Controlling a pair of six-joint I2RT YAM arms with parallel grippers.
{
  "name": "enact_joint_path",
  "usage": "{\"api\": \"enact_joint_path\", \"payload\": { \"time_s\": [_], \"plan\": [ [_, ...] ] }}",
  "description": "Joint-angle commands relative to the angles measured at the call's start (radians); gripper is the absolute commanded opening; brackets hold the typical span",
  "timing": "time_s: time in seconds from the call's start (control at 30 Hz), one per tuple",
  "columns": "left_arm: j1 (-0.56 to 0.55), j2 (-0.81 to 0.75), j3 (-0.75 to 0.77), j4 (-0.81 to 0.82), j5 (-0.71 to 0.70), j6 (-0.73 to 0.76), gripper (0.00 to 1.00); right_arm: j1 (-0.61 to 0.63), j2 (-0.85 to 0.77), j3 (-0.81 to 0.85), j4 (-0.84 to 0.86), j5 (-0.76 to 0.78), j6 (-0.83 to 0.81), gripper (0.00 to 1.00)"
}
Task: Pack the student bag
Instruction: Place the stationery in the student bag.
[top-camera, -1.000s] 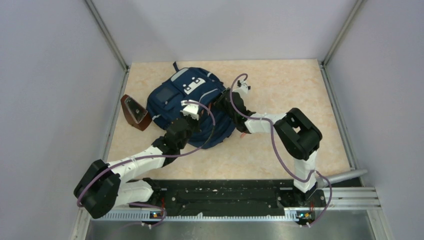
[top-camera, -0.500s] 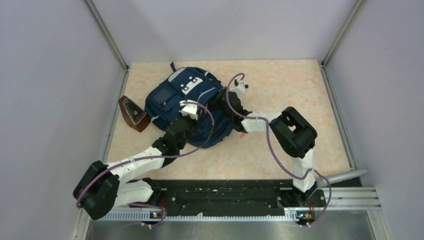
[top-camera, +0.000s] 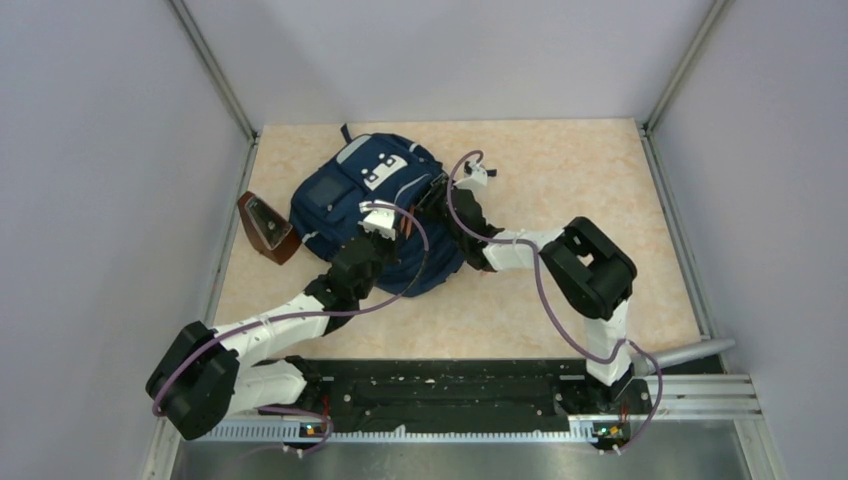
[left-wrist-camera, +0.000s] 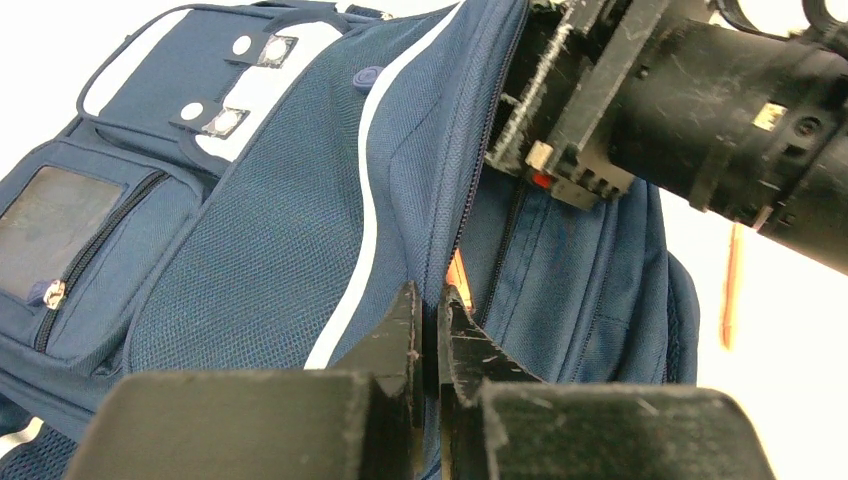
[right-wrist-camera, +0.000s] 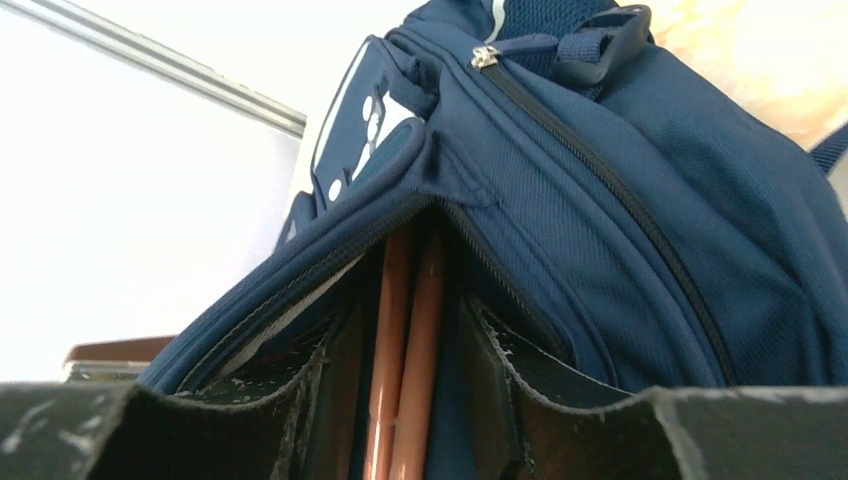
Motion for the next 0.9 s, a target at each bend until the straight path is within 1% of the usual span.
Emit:
{"api": "enact_joint_path", "payload": {
  "time_s": [0.0, 0.1, 0.17, 0.23, 0.3, 0.47, 0.57, 0.7, 0.87],
  "plan": [
    [-0.016, -0.041, 0.005, 0.088, 0.069, -0.016, 0.00, 0.031, -0.121, -0.065, 0.046, 0.052, -0.115, 0.41],
    [-0.017, -0.040, 0.006, 0.088, 0.063, -0.017, 0.00, 0.034, -0.196, -0.141, 0.048, 0.064, -0.146, 0.42],
    [-0.017, -0.038, 0.006, 0.088, 0.058, -0.015, 0.00, 0.037, -0.244, -0.188, 0.048, 0.048, -0.188, 0.45],
    [-0.015, -0.037, 0.007, 0.087, 0.050, -0.015, 0.00, 0.053, -0.289, -0.196, -0.019, 0.032, -0.261, 0.46],
    [-0.016, -0.035, 0.006, 0.086, 0.045, -0.014, 0.00, 0.076, -0.347, -0.218, -0.097, 0.056, -0.313, 0.46],
    [-0.016, -0.025, 0.000, 0.098, 0.018, -0.009, 0.00, 0.088, -0.510, -0.367, -0.190, 0.126, -0.351, 0.46],
    [-0.015, -0.021, 0.000, 0.100, 0.011, -0.007, 0.00, 0.088, -0.581, -0.399, -0.335, 0.180, -0.388, 0.46],
    [-0.015, -0.018, -0.001, 0.102, 0.008, -0.006, 0.00, 0.051, -0.614, -0.410, -0.498, 0.199, -0.385, 0.47],
    [-0.015, -0.013, 0.000, 0.102, 0.007, -0.001, 0.00, -0.019, -0.596, -0.425, -0.597, 0.171, -0.336, 0.49]
  ]
}}
